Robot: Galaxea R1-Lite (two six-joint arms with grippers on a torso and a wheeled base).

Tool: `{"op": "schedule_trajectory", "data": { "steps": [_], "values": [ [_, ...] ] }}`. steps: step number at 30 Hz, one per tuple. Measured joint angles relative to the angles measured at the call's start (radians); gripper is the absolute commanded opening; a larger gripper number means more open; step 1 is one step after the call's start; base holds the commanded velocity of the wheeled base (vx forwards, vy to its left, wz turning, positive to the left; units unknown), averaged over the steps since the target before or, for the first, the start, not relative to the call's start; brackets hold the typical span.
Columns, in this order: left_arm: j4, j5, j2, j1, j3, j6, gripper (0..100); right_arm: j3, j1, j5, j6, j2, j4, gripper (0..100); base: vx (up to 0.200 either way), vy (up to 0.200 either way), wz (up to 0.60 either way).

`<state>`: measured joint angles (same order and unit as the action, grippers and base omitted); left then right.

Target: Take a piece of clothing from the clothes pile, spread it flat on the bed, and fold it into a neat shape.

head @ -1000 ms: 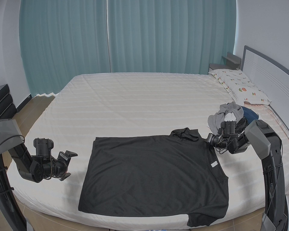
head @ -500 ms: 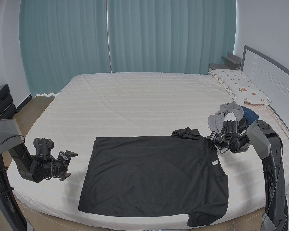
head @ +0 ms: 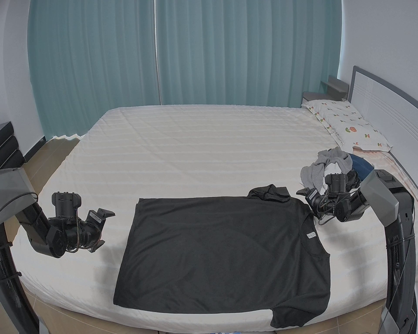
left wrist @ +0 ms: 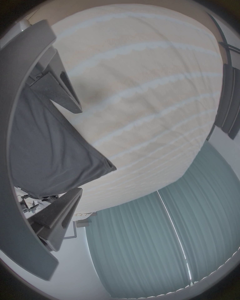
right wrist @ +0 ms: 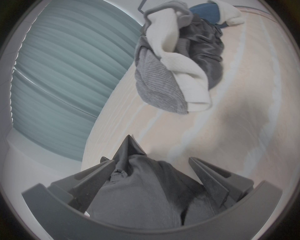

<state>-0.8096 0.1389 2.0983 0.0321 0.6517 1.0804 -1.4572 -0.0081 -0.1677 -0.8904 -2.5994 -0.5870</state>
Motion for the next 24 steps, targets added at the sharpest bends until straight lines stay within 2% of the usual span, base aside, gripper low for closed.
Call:
{"op": "schedule_trajectory", "data": {
  "steps": [6, 12, 19, 24],
  "values": [
    [0.025, -0.064, 0.043, -0.046, 0.146, -0.006, 100, 0.125, -0.007, 0.011, -0.037, 0.025, -0.13, 100, 0.0, 0.0, 0.0],
    [0.129, -0.071, 0.103, -0.078, 0.344, -0.007, 100, 0.221, -0.005, 0.008, -0.054, 0.044, -0.267, 100, 0.0, 0.0, 0.0],
    [0.202, -0.077, 0.232, -0.095, 0.601, -0.002, 100, 0.314, -0.002, -0.027, -0.06, 0.058, -0.4, 100, 0.0, 0.0, 0.0],
    [0.22, -0.082, 0.315, -0.097, 0.685, -0.007, 100, 0.35, 0.0, -0.043, -0.063, 0.063, -0.439, 100, 0.0, 0.0, 0.0]
  ]
}}
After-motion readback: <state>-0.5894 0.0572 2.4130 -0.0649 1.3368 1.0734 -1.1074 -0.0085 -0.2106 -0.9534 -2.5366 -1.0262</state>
